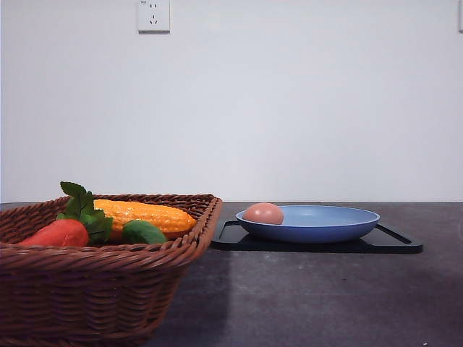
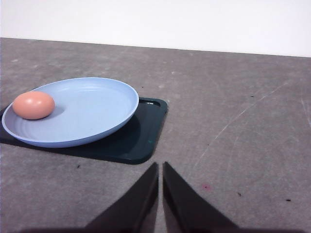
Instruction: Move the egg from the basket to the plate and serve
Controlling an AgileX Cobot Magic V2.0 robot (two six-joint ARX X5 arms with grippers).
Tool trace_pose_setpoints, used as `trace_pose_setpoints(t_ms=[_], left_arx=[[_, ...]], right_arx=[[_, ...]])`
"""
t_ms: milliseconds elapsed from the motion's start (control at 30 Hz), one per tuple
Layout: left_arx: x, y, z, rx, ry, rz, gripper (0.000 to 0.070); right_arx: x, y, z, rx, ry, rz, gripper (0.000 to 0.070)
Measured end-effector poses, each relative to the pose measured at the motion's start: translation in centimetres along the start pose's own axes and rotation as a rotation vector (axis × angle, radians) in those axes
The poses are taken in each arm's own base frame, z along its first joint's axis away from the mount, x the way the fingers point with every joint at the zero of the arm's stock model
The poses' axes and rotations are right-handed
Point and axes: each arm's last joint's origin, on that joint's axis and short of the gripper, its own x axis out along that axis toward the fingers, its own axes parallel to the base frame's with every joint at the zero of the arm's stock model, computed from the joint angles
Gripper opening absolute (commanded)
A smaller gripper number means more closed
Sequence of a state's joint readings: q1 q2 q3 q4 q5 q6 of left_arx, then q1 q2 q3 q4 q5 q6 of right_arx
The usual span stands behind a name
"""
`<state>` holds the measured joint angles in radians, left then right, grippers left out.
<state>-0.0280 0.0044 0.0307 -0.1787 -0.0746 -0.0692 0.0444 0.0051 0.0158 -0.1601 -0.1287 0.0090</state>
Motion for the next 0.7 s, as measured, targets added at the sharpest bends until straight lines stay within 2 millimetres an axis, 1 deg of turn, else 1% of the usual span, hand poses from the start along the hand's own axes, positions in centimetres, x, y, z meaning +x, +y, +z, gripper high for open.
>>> trace_pose_setpoints(t_ms=[700], left_arx=[[0.0,0.0,0.0,0.0,0.0,0.0,0.0]], right_arx=[[0.0,0.0,0.0,0.0,0.0,0.0,0.0]])
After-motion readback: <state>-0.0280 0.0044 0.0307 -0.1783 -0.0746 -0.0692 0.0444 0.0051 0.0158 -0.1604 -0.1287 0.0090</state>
